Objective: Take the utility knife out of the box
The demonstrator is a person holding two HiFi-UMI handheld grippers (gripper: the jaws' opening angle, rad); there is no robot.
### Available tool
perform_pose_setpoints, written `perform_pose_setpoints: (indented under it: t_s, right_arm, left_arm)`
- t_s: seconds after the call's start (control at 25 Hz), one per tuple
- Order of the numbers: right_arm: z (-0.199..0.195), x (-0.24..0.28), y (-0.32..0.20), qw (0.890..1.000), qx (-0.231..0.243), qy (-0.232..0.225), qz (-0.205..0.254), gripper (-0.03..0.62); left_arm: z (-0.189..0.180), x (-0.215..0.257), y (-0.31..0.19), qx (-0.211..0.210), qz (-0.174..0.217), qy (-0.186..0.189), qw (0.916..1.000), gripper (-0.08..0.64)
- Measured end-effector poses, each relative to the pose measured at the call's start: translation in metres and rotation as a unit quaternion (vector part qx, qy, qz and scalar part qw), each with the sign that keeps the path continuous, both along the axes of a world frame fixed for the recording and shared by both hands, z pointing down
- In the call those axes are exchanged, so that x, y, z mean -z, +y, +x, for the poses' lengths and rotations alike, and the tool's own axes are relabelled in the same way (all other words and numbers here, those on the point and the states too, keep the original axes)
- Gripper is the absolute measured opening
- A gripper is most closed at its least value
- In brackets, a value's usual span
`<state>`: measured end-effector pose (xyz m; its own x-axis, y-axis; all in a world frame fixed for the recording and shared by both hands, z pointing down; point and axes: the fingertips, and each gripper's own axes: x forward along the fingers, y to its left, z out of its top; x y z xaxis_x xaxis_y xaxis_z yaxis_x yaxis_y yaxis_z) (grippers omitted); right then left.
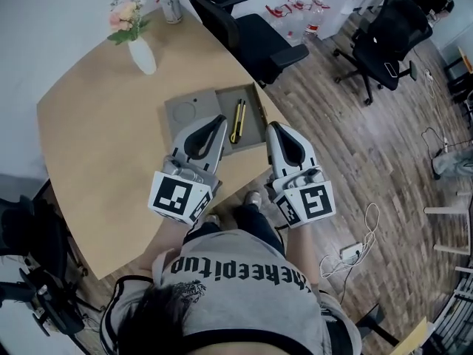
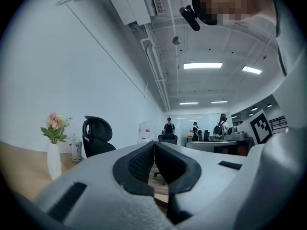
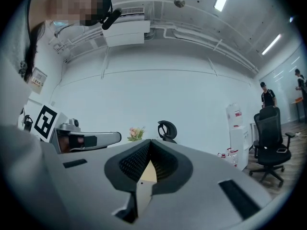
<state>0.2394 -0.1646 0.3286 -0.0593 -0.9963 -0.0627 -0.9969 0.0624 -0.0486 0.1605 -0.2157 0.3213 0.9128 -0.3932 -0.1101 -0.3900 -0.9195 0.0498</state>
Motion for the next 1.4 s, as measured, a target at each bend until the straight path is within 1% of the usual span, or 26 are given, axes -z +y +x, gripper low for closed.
perform_pose_setpoints:
  t_s: [0.24,0.72,1.12,1.4]
  right_arm:
    - [0.020,-0.003,-0.021,0.999,0.037,-0.003,-0.005,0.006]
    - [0.056,-0.009,-0.050,0.995,0.098,-0.002,-0.016,0.008]
    - [0.071,-0.019,-0.069,0.989,0.147,-0.008,-0.027,0.006]
    - [0.075,-0.033,-0.081,0.983,0.178,-0.017,-0.040,0.006]
  left_arm:
    - [0.020,-0.006,-0.016,0.037,-0.008,-0.007,0.9993,0.018]
    - [0.054,-0.018,-0.034,0.092,-0.023,-0.017,0.9953,0.018]
    - [0.075,-0.043,-0.043,0.134,-0.042,-0.047,0.9890,0.018]
    - [0.084,-0.077,-0.051,0.164,-0.066,-0.091,0.9801,0.018]
